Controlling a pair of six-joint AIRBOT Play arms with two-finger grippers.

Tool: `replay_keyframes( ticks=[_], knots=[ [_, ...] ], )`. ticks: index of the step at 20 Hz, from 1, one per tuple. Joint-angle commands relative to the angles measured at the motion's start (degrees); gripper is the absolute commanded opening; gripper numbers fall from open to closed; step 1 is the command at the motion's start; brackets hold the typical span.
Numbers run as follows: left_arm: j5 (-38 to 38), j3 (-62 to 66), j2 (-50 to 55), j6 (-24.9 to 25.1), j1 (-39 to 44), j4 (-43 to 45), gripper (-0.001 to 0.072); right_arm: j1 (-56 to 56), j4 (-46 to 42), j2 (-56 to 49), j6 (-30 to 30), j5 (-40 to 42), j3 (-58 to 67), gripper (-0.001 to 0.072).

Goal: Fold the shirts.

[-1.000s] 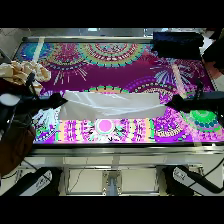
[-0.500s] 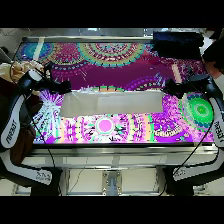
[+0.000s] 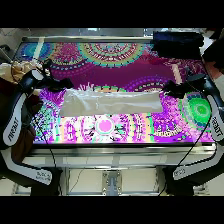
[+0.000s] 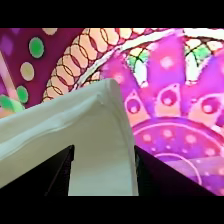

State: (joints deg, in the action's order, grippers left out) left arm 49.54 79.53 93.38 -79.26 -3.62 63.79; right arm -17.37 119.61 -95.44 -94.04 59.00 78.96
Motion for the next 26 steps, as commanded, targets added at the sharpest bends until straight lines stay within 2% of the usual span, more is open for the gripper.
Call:
replay_keyframes(
  ticks=[1, 3, 5, 7, 8, 12, 16, 19, 20, 21, 22, 23, 24, 25, 26],
  knots=[
    [-0.5, 0.2, -4.5, 0.0, 0.2, -0.2, 0.0673, -3.4, -1.8, 0.2, -2.4, 10.8, 1.1, 0.0460],
    [-0.9, 0.2, -6.1, 0.0, 1.4, -0.4, 0.0673, -4.9, 1.8, -1.9, -6.7, 15.6, 1.2, 0.0461],
    [-2.2, 0.2, -6.2, 0.2, 2.6, -0.3, 0.0673, -5.6, 6.3, -4.5, -10.7, 16.5, 1.2, 0.0462],
    [-3.5, 0.2, -6.2, 0.2, 3.7, -0.4, 0.0673, -5.6, 6.7, -6.7, -11.9, 15.5, 1.2, 0.0542],
    [-3.9, 0.2, -6.2, 0.2, 4.3, -0.3, 0.0673, -5.6, 6.8, -7.9, -12.6, 15.3, 1.2, 0.0556],
    [-7.3, 0.2, -6.2, 0.3, 6.8, -0.3, 0.0673, -5.4, 9.7, -12.6, -16.7, 15.0, 1.2, 0.0555],
    [-10.3, 0.2, -6.0, 3.4, 10.7, -0.3, 0.0672, -3.1, 12.2, -13.8, -20.7, 15.3, 1.4, 0.0548],
    [-10.8, 0.2, -4.0, 3.9, 14.4, -0.3, 0.0670, -0.5, 12.4, -13.8, -21.1, 15.1, 1.4, 0.0392],
    [-10.7, 0.2, -2.9, 3.8, 15.7, -0.3, 0.0657, 0.4, 12.5, -13.8, -21.1, 15.5, 1.6, 0.0220],
    [-10.7, 0.2, -1.6, 3.8, 17.2, -0.4, 0.0597, 1.3, 12.8, -13.7, -21.0, 16.2, 2.0, 0.0013],
    [-10.7, 0.2, -0.2, 3.8, 18.8, -0.4, 0.0545, 2.0, 13.2, -13.5, -20.9, 17.8, 2.7, 0.0012],
    [-10.7, 0.2, 1.1, 3.8, 20.7, -0.4, 0.0400, 2.6, 13.3, -13.0, -21.0, 20.6, 3.8, 0.0013],
    [-10.5, 0.2, 2.3, 3.8, 22.5, -0.4, 0.0183, 3.0, 13.3, -12.4, -21.0, 23.5, 5.2, 0.0013],
    [-10.2, 0.2, 3.3, 3.8, 24.5, -0.3, 0.0026, 3.1, 13.3, -11.3, -20.9, 26.5, 6.7, 0.0013],
    [-9.5, 0.2, 4.2, 3.8, 26.2, -0.4, 0.0010, 3.1, 13.2, -9.8, -20.2, 29.0, 8.3, 0.0013]
  ],
)
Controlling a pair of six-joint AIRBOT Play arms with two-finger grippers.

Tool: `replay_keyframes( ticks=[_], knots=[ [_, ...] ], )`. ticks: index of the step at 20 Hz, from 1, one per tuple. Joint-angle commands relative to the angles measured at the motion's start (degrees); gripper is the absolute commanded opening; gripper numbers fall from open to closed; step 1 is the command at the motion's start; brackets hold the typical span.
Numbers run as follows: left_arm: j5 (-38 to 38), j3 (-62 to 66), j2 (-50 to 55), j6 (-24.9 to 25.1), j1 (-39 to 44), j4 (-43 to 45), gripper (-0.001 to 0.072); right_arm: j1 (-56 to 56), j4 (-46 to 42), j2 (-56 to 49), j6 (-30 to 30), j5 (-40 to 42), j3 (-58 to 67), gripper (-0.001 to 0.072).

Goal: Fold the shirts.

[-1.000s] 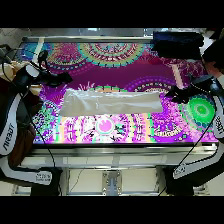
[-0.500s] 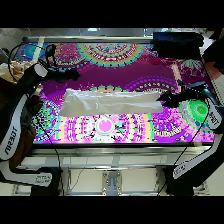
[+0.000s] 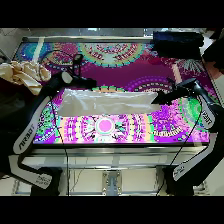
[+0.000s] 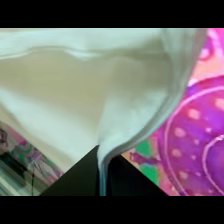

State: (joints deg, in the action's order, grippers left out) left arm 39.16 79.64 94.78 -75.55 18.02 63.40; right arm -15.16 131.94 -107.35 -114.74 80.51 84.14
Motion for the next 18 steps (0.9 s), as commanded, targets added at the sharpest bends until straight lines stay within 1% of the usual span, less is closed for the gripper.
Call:
replay_keyframes(
  ticks=[1, 3, 5, 7, 9, 11, 13, 15, 16, 18],
  knots=[
    [2.0, 0.0, 3.6, 0.1, 6.4, 0.0, 0.0010, 0.9, 0.9, 3.7, 2.0, 9.3, 4.4, 0.0012],
    [4.6, 0.0, 5.1, -0.3, 9.9, 0.0, 0.0010, 1.0, 0.9, 7.3, 4.4, 14.5, 7.6, 0.0013],
    [6.3, 0.0, 6.4, -0.3, 13.4, -3.2, 0.0010, 1.9, 0.7, 10.8, 4.9, 18.7, 10.9, 0.0012],
    [6.4, 0.0, 7.7, -0.2, 17.2, -7.4, 0.0010, 3.4, 0.6, 14.3, 6.4, 18.1, 13.5, 0.0012],
    [5.9, 0.0, 8.6, -0.2, 20.5, -7.5, 0.0009, 5.6, 0.2, 16.9, 6.8, 17.9, 16.3, 0.0012],
    [3.1, 0.1, 8.3, -0.3, 21.6, -7.6, 0.0009, 8.0, 0.0, 17.8, 7.8, 18.3, 19.6, 0.0012],
    [2.4, 0.8, 5.6, -0.3, 20.5, -7.9, 0.0009, 11.0, 0.0, 17.7, 9.5, 17.4, 22.9, 0.0012],
    [2.8, 0.8, -0.2, -0.3, 16.7, -7.3, 0.0009, 15.2, -0.2, 17.7, 10.6, 14.4, 24.6, 0.0011],
    [3.9, 0.8, -4.0, -0.3, 14.0, -6.2, 0.0009, 17.6, -0.2, 17.7, 10.8, 12.6, 24.6, 0.0011],
    [8.4, 0.8, -11.7, -0.3, 7.6, -2.1, 0.0009, 23.4, -0.3, 17.2, 10.9, 8.5, 24.6, 0.0011]
  ],
)
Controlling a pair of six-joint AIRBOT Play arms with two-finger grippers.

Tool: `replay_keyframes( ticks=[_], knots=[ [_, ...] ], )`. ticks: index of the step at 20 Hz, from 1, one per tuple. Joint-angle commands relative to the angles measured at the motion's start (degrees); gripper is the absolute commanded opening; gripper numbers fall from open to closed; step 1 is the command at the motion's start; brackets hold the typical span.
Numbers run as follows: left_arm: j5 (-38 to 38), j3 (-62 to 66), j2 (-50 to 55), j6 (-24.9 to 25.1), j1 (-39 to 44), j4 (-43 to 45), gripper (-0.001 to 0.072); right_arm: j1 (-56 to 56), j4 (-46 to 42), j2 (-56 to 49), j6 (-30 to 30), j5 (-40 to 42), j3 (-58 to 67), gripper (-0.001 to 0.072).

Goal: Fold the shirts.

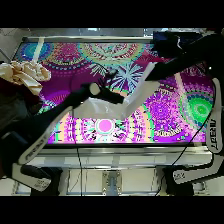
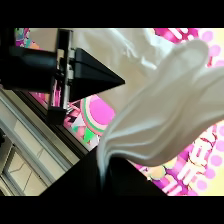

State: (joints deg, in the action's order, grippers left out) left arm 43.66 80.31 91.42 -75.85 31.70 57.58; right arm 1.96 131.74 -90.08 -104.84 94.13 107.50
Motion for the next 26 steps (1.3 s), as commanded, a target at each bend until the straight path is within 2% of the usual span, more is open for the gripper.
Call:
replay_keyframes(
  ticks=[1, 5, 9, 10, 11, 12, 15, 20, 22, 23, 24, 26],
  knots=[
    [6.4, 0.1, -12.1, 0.0, -9.5, 6.5, 0.0009, 9.5, -0.4, -0.5, 1.0, -8.7, 1.2, 0.0011],
    [18.7, 0.1, -26.5, 0.0, -24.1, 16.2, 0.0009, 23.1, -0.8, -4.1, 1.2, -28.0, 1.2, 0.0010],
    [24.6, 0.1, -37.8, 0.0, -35.8, 17.4, 0.0009, 32.8, -1.0, -11.8, 4.3, -43.4, 1.2, 0.0012],
    [24.6, 0.1, -40.2, 0.0, -37.8, 17.4, 0.0009, 34.1, -1.1, -13.5, 6.1, -45.9, 1.2, 0.0074],
    [24.6, 0.1, -42.0, 0.1, -39.2, 17.4, 0.0009, 34.8, -1.1, -14.8, 8.7, -47.5, 1.2, 0.0346],
    [24.6, 0.1, -43.6, 0.1, -40.5, 17.4, 0.0009, 34.9, -1.1, -15.5, 10.8, -47.5, 1.2, 0.0558],
    [24.6, 0.1, -46.3, 0.3, -42.8, 17.5, 0.0009, 31.3, -6.4, -14.6, 11.4, -40.9, 2.8, 0.0569],
    [24.6, 0.0, -45.8, 0.3, -43.2, 17.5, 0.0009, 16.9, -27.9, -13.3, 13.9, -11.3, 6.8, 0.0569],
    [24.6, 0.0, -44.8, 0.3, -43.2, 17.4, 0.0009, 10.9, -26.6, -13.3, 12.3, -4.2, 3.8, 0.0569],
    [24.6, 0.0, -44.3, 0.2, -43.2, 17.4, 0.0009, 8.5, -23.4, -13.3, 11.7, -3.9, 1.3, 0.0568],
    [24.6, -0.1, -43.8, 0.2, -43.2, 17.4, 0.0009, 6.6, -18.9, -13.4, 10.5, -5.0, -1.8, 0.0568],
    [24.7, -0.8, -43.0, 0.2, -43.2, 17.4, 0.0009, 4.1, -8.8, -13.4, 7.8, -12.4, -9.9, 0.0567]
  ],
)
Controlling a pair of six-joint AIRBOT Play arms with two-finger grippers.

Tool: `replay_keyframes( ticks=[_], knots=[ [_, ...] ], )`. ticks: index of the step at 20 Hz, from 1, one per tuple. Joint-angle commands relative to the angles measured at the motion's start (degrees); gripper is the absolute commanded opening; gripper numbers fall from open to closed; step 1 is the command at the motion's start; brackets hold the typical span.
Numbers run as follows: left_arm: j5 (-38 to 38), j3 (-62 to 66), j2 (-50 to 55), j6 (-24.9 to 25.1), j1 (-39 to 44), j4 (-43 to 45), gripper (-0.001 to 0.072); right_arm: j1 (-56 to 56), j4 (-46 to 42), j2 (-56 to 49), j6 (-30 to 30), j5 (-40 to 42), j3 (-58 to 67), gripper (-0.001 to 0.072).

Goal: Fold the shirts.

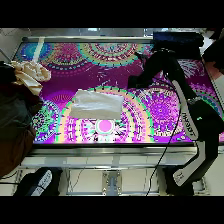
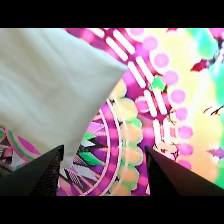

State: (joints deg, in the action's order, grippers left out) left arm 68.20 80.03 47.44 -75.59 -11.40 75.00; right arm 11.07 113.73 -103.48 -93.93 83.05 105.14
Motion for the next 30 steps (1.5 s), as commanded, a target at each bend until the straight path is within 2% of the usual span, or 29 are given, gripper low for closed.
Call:
replay_keyframes(
  ticks=[1, 3, 5, 12, 13, 14, 15, 17, 19, 23, 26, 30],
  knots=[
    [0.3, -1.1, 1.3, 0.0, -0.1, 0.0, 0.0009, -5.1, 13.4, -0.3, -4.4, -5.1, -11.2, 0.0557],
    [0.2, -2.2, 1.8, 0.0, -0.1, 0.0, 0.0009, -4.8, 20.3, -2.4, -7.3, -8.7, -16.6, 0.0553],
    [0.2, -3.0, 2.2, 0.0, -0.1, 0.0, 0.0009, -3.7, 26.7, -5.9, -11.5, -7.0, -18.9, 0.0553],
    [0.5, -3.4, 2.4, -0.1, 0.0, -1.8, 0.0009, 3.9, 31.1, -10.5, -15.3, -11.6, -18.6, 0.0545],
    [0.5, -3.4, 2.4, -0.1, 0.0, -1.8, 0.0009, 4.9, 31.2, -10.5, -15.3, -11.8, -18.6, 0.0433],
    [0.5, -3.4, 2.4, -0.1, 0.0, -1.8, 0.0009, 5.9, 31.2, -10.4, -15.1, -11.8, -18.6, 0.0246],
    [0.5, -3.4, 2.4, -0.1, 0.0, -1.8, 0.0009, 6.4, 31.1, -10.1, -14.6, -11.5, -18.5, 0.0024],
    [0.5, -3.4, 2.4, -0.1, 0.0, -1.7, 0.0009, 6.3, 29.3, -8.9, -14.5, -8.6, -16.8, 0.0012],
    [1.2, -3.4, 2.4, -0.1, 0.0, -1.8, 0.0009, 3.9, 23.1, -6.8, -11.0, -3.8, -12.8, 0.0013],
    [4.6, -3.4, 2.4, 0.0, 0.0, -1.7, 0.0009, -5.1, 1.7, 1.5, -3.8, 4.0, -6.7, 0.0013],
    [4.6, -3.4, 2.4, 0.0, 0.0, -1.7, 0.0009, -14.9, -10.5, 10.3, -1.8, 7.0, -6.5, 0.0012],
    [4.5, -3.4, 2.4, 0.0, 0.0, -1.7, 0.0009, -31.1, -15.1, 17.4, -1.4, 10.5, -6.6, 0.0013]
  ],
)
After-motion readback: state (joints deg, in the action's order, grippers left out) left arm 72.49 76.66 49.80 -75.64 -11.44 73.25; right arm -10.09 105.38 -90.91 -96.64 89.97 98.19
